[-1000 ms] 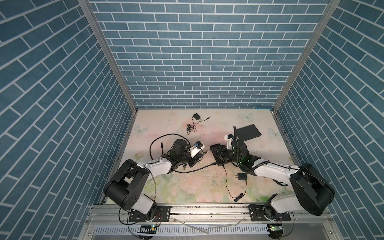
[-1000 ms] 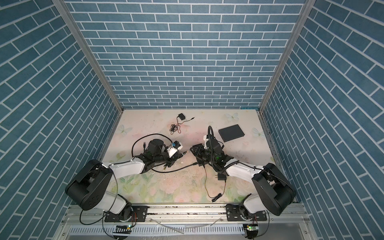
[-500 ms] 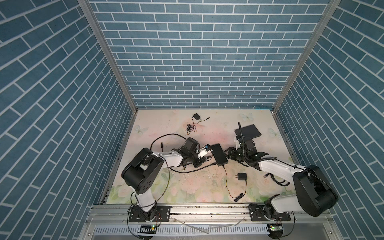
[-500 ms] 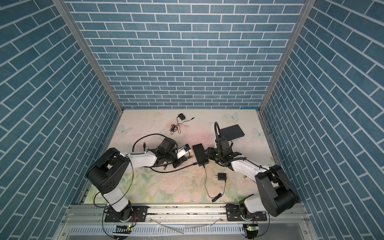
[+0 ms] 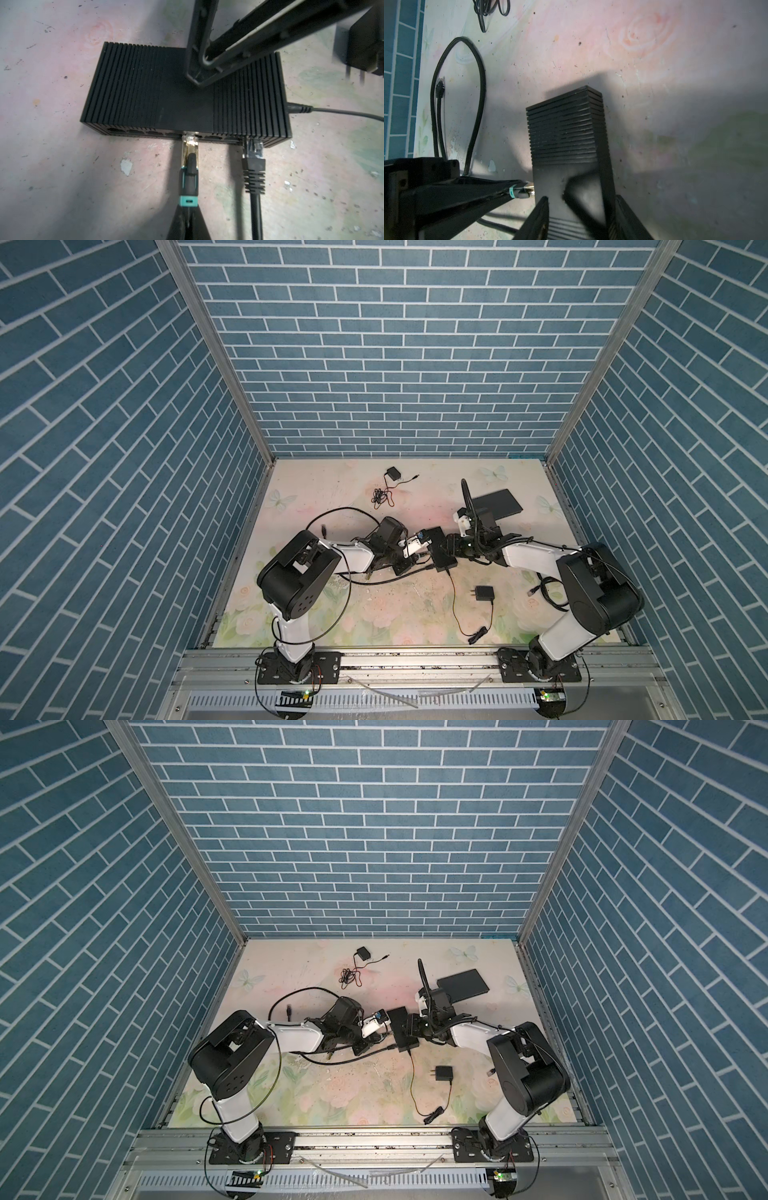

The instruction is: Insert the plug into the switch port

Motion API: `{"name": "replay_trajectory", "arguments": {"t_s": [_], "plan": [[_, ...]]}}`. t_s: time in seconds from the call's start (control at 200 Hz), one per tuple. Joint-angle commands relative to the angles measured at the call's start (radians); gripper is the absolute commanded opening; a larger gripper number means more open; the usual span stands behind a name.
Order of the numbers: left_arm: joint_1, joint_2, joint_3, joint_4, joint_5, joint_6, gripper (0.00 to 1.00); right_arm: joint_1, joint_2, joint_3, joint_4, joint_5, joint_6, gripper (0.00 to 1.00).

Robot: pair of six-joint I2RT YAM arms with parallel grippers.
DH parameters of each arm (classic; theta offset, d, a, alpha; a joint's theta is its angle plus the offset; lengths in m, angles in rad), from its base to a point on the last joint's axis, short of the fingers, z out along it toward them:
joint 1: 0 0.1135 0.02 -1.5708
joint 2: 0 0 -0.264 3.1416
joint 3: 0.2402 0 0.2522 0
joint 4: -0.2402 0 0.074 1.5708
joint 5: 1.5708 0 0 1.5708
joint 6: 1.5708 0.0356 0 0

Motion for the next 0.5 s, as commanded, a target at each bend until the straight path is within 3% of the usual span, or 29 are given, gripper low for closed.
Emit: {"name": "replay_trajectory", "arguments": {"t_s": [0.0, 0.495], "plan": [[-0.029, 0.001, -0.037, 0.055, -0.021, -0.003, 0.00, -0.004, 0.031, 0.043, 0.016, -0.062, -0.043, 0.51], [-0.042, 0.034, -0.074, 0.222, 0.007, -0.125, 0.00, -0.004, 0.032, -0.020, 0.081, -0.253, -0.003, 0.47]]}}
